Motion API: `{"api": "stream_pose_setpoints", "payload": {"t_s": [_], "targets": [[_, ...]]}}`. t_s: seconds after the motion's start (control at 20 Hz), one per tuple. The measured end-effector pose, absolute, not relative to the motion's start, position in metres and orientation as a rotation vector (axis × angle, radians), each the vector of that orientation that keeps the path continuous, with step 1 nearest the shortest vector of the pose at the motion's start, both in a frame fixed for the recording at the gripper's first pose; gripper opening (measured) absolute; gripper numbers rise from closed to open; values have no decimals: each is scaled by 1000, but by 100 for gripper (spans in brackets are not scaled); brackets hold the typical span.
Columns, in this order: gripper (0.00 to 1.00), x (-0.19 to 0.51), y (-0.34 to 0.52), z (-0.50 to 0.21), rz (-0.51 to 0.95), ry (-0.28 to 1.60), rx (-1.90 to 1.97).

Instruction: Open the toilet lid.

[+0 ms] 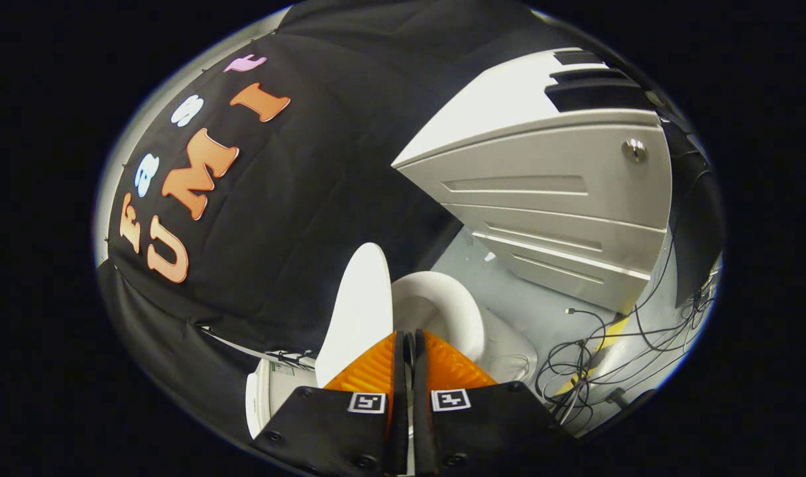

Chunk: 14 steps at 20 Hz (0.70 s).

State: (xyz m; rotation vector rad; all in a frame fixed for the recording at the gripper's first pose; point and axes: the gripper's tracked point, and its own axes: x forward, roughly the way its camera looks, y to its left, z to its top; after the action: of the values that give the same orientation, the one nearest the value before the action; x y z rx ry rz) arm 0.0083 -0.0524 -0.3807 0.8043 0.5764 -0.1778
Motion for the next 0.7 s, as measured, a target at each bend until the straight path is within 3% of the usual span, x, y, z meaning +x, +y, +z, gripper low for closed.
{"api": "stream_pose_setpoints", "payload": {"t_s": [0.1, 0.7], "targets": [[8, 9, -47, -370, -181, 571, 776], [8, 13, 14, -284, -66, 518, 580]]}}
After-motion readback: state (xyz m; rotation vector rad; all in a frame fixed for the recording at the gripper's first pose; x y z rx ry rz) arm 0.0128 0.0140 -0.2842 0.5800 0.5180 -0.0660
